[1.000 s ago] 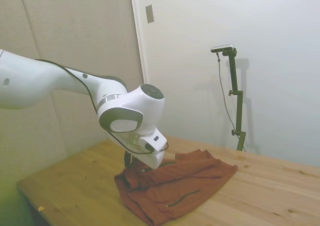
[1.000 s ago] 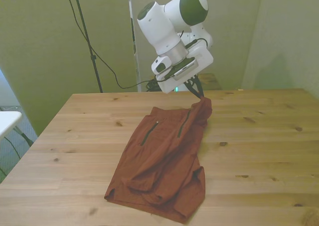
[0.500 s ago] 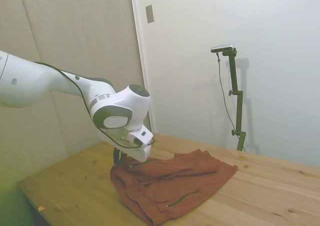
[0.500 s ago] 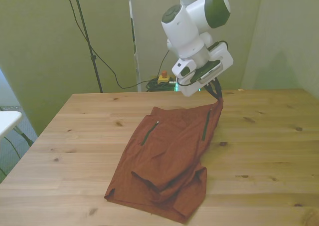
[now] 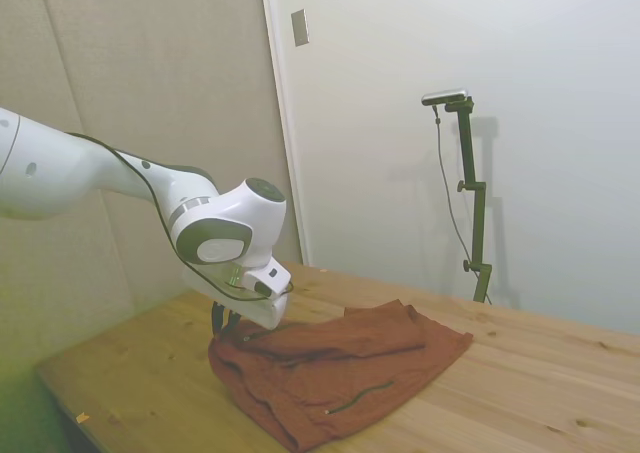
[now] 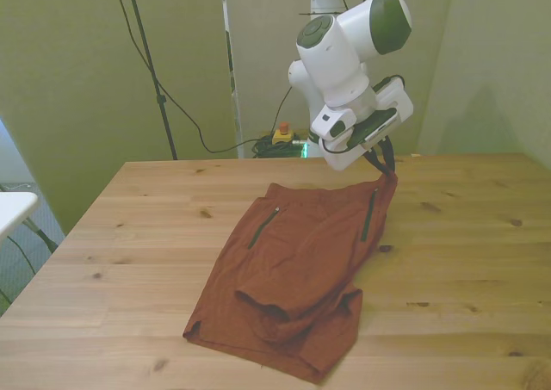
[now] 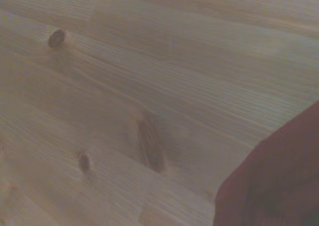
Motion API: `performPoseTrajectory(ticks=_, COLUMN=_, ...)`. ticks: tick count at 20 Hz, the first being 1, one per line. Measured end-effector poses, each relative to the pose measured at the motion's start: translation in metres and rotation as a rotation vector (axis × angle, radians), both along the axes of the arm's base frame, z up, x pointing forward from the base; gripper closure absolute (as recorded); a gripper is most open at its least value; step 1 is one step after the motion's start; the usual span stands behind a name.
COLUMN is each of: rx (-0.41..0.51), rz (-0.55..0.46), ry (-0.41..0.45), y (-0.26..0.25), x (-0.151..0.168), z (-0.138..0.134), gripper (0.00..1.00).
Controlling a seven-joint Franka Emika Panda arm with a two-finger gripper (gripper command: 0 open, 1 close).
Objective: Unfold the shorts
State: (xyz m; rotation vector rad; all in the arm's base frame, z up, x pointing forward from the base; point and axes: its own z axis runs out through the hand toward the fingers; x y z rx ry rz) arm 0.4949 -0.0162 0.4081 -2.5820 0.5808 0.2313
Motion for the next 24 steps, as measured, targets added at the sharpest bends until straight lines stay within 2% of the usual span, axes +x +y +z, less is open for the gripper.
performPoseTrajectory(ticks=5, rx=-0.001, rz=-0.002, ry=-0.011, y=-0.002, x=0.0, z=0.004, gripper=0.0)
performPoseTrajectory(ticks=7, rx=-0.022, rz=-0.041, ry=-0.039, y=-0.013, x=0.002, z=0.01, gripper=0.0)
performPoseTrajectory(ticks=11, rx=-0.08, rz=-0.244, ry=-0.107, y=-0.067, x=0.018, z=0.023, gripper=0.0)
performPoseTrajectory(ticks=15, rx=-0.122, rz=-0.46, ry=-0.155, y=-0.132, x=0.042, z=0.023, gripper=0.0)
performPoseTrajectory(ticks=20, rx=-0.156, rz=-0.715, ry=-0.17, y=-0.176, x=0.08, z=0.02, gripper=0.0)
performPoseTrajectory(ticks=24, rx=-0.163, rz=-0.913, ry=-0.142, y=-0.212, x=0.108, z=0.009, gripper=0.0)
